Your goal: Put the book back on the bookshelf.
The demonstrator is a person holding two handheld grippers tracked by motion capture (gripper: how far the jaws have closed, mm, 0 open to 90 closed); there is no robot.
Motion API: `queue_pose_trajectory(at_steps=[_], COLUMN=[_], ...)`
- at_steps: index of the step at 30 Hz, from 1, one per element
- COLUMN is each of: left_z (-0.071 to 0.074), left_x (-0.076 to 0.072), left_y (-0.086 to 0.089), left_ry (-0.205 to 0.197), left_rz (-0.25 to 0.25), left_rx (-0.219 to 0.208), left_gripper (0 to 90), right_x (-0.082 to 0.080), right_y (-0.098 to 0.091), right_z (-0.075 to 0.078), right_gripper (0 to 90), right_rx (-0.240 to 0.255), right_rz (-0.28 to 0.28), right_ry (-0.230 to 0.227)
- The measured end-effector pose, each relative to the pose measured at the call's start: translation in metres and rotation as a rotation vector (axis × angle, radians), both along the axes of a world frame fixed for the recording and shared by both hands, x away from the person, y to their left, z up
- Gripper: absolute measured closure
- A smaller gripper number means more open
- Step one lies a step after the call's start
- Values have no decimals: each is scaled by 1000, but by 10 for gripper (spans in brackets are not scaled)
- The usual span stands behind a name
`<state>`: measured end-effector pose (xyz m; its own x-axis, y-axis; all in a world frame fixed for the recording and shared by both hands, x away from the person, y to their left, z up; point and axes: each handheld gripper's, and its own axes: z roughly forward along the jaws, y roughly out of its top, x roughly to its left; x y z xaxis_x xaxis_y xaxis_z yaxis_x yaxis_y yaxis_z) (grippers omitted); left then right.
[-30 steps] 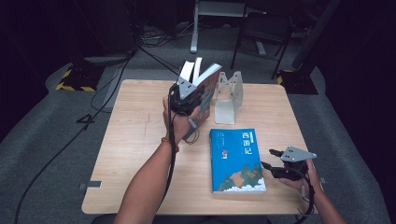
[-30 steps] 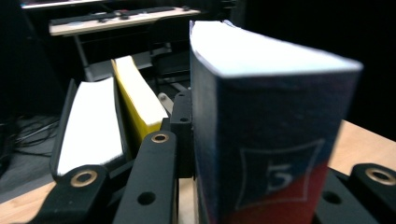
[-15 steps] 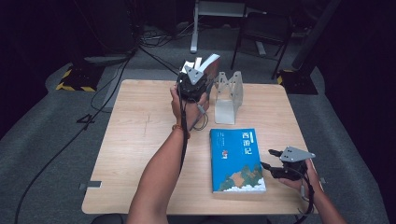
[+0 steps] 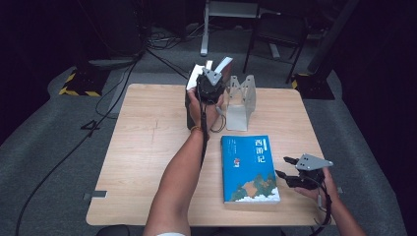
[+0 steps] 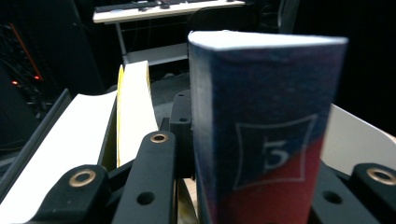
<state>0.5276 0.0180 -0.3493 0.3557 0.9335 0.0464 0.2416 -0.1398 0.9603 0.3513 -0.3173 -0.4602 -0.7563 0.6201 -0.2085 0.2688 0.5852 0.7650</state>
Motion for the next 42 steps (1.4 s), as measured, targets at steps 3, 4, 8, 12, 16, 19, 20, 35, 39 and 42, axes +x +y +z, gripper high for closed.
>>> queue_pose_trajectory(at_steps=[3,4,8,12,16,19,20,35,39,42], left_z=[0,0,2,4,6,5,4,24,26,26], left_x=[-2,-2,-3,-4,-10,-16,-17,-25,-23,-15], left_y=[-2,-2,-1,3,6,10,11,10,6,6], left_ry=[-1,-2,9,23,24,19,20,125,128,113], left_rz=[-3,-6,-7,-46,-73,-101,-109,-203,-179,-140], left_rx=[19,26,75,104,104,154,153,254,251,214], left_gripper=[723,722,714,702,699,702,704,719,725,726], right_x=[0,0,0,-1,-1,0,0,-1,0,0], right_y=[0,0,0,0,1,1,1,1,0,-1], right_z=[0,1,1,2,2,1,2,2,3,3], right_gripper=[405,405,405,403,403,405,405,403,403,403], right_rx=[0,1,0,-1,-2,1,2,0,3,2], right_rz=[-1,0,0,2,1,4,4,4,2,3], right_ry=[-3,-2,-2,-7,-4,0,1,7,8,9])
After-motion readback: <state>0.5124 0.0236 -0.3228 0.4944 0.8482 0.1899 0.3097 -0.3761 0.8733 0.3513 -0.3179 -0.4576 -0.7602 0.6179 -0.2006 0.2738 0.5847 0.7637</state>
